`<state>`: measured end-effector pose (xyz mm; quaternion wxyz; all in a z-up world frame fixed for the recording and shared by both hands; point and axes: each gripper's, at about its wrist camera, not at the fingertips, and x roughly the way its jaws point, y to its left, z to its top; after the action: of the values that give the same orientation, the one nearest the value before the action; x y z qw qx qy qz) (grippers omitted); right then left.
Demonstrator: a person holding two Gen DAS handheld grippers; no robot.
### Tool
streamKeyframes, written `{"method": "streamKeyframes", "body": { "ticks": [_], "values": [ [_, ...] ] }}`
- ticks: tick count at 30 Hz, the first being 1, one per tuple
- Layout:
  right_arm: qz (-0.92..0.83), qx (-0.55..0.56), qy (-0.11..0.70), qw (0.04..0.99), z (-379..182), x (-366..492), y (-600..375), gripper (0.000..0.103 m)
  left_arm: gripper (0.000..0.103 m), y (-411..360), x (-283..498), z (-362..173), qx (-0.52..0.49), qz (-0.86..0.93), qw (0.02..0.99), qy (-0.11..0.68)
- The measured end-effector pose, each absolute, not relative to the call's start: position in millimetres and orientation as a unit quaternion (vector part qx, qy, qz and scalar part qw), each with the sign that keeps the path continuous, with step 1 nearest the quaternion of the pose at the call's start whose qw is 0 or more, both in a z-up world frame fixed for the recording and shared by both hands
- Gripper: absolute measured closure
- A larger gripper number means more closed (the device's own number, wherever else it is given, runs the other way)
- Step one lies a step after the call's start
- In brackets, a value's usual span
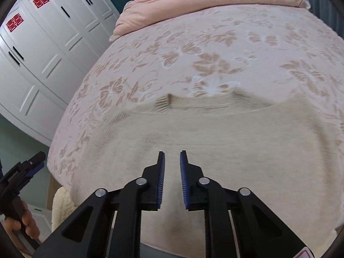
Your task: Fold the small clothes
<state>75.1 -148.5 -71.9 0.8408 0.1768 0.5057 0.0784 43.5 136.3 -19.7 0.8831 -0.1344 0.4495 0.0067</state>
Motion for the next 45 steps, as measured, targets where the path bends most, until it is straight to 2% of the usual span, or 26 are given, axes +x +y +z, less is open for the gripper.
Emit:
{"method": "streamKeyframes", "body": {
  "ticks": [2, 3, 5, 8, 11, 13, 15, 17, 18, 19, 20, 21, 22, 23, 25, 26, 28, 29, 32, 35, 40, 45],
  "values": [
    [0.092, 0.179, 0.540, 0.817, -102.3, 98.0, -125.2, 0.093, 0.039, 114.1, 52.0, -31.6, -0.132, -0.031, 0.875, 0.465],
    [0.089, 0.175, 0.565, 0.802, -121.9, 107.6, -116.0, 0.093, 0.031, 100.6, 57.5, -40.9, -0.131, -0.049, 0.869, 0.474],
    [0.083, 0.165, 0.574, 0.798, -136.4, 114.8, -108.8, 0.096, 0.030, 75.3, 70.8, -63.7, -0.124, -0.071, 0.853, 0.502],
    [0.084, 0.187, 0.546, 0.813, -101.4, 102.9, -128.6, 0.095, 0.030, 44.5, 87.3, -98.7, -0.096, -0.085, 0.836, 0.533],
    [0.019, 0.180, 0.509, 0.841, -75.8, 76.8, -182.5, 0.094, 0.030, 34.0, 94.9, -128.0, -0.069, -0.072, 0.826, 0.554],
    [-0.048, 0.182, 0.514, 0.837, -89.1, 61.8, -234.3, 0.093, 0.025, 31.4, 93.4, -131.8, -0.058, -0.072, 0.835, 0.543],
    [-0.127, 0.184, 0.536, 0.814, -120.2, 44.1, -292.0, 0.103, 0.022, 26.7, 92.3, -132.4, -0.039, -0.073, 0.837, 0.542],
    [-0.088, 0.293, 0.504, 0.808, -128.2, 22.1, -333.0, 0.103, 0.020, 23.6, 91.5, -132.8, -0.029, -0.074, 0.837, 0.541],
    [-0.109, 0.312, 0.496, 0.803, -123.4, 14.2, -343.0, 0.103, 0.020, 23.3, 91.6, -132.7, -0.025, -0.075, 0.837, 0.541],
    [-0.131, 0.309, 0.489, 0.805, -114.0, 8.6, -348.8, 0.102, 0.019, 24.1, 92.4, -132.6, -0.025, -0.076, 0.837, 0.541],
    [-0.132, 0.306, 0.478, 0.813, -105.1, 6.2, -350.8, 0.096, 0.019, 25.2, 93.2, -132.6, -0.026, -0.077, 0.837, 0.542],
    [-0.137, 0.296, 0.473, 0.818, -98.7, 4.8, -351.7, 0.096, 0.018, 25.7, 93.5, -132.8, -0.028, -0.077, 0.836, 0.542],
    [-0.147, 0.273, 0.479, 0.822, -97.7, 5.8, -351.1, 0.096, 0.017, 25.3, 93.6, -133.1, -0.028, -0.077, 0.837, 0.541],
    [-0.158, 0.243, 0.492, 0.821, -103.3, 9.3, -351.2, 0.102, 0.016, 24.1, 93.6, -133.4, -0.025, -0.077, 0.837, 0.541],
    [-0.179, 0.183, 0.534, 0.805, -128.6, 15.8, -351.7, 0.103, 0.016, 24.5, 93.3, -132.3, -0.020, -0.074, 0.837, 0.541],
    [-0.180, 0.186, 0.529, 0.809, -129.6, 13.4, -355.0, 0.103, 0.016, 25.2, 92.6, -130.2, -0.022, -0.074, 0.837, 0.542],
    [-0.188, 0.183, 0.519, 0.814, -111.4, 13.0, -346.2, 0.101, 0.016, 27.0, 88.9, -124.7, -0.031, -0.079, 0.833, 0.546],
    [-0.180, 0.178, 0.509, 0.823, -98.6, 13.5, -335.8, 0.092, 0.016, 32.0, 85.3, -121.8, -0.038, -0.081, 0.831, 0.549],
    [-0.114, 0.156, 0.494, 0.848, -69.2, 20.0, -285.9, 0.092, 0.016, 49.5, 69.0, -115.6, -0.064, -0.080, 0.829, 0.550],
    [-0.049, 0.115, 0.500, 0.857, -59.0, 37.2, -225.2, 0.092, 0.016, 54.1, 53.5, -110.5, -0.048, -0.073, 0.829, 0.552],
    [0.014, 0.095, 0.512, 0.854, -63.9, 61.5, -150.4, 0.092, 0.016, 55.9, 35.1, -102.8, -0.018, -0.073, 0.830, 0.553],
    [0.039, 0.085, 0.526, 0.845, -70.1, 64.7, -108.3, 0.092, 0.016, 68.7, 28.0, -105.7, -0.038, -0.077, 0.820, 0.565]
  ]
}}
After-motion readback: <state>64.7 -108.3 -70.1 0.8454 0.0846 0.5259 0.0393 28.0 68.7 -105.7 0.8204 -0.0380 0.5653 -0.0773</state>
